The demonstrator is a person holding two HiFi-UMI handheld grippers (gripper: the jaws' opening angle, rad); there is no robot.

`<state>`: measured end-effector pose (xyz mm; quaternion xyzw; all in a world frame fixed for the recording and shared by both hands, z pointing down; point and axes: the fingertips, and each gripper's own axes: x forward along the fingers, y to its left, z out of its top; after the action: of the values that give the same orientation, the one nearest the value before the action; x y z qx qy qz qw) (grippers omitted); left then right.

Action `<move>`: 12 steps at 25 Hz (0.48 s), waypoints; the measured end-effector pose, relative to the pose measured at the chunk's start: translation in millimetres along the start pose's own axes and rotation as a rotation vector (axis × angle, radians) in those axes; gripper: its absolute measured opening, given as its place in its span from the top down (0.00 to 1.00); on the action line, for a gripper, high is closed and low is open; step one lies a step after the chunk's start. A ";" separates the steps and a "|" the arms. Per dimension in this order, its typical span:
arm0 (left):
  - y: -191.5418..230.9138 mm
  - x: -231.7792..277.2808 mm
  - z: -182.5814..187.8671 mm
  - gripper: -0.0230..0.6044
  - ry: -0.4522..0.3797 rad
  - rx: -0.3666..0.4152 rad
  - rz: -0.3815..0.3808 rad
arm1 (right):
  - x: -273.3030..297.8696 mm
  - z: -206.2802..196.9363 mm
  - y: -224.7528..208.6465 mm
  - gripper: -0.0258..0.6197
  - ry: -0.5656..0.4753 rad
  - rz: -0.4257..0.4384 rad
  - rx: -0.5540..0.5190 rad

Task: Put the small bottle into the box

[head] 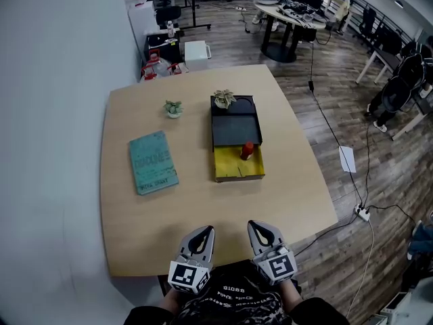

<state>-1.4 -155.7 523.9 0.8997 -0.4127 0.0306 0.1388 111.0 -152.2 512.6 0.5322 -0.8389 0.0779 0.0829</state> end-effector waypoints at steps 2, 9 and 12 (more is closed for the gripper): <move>-3.4 1.1 -1.3 0.96 0.005 -0.005 -0.023 | 0.7 -2.0 -0.7 0.96 0.002 0.002 0.002; -3.0 5.0 -2.5 0.96 0.032 0.013 -0.040 | 6.2 -2.4 -4.4 0.96 0.010 -0.003 0.007; -3.5 4.4 -2.9 0.96 0.046 0.009 -0.038 | 5.7 -6.7 -3.5 0.96 -0.005 0.010 0.009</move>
<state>4.3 -156.0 526.7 0.9071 -0.3918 0.0506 0.1450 112.2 -157.2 520.6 0.5286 -0.8414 0.0807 0.0782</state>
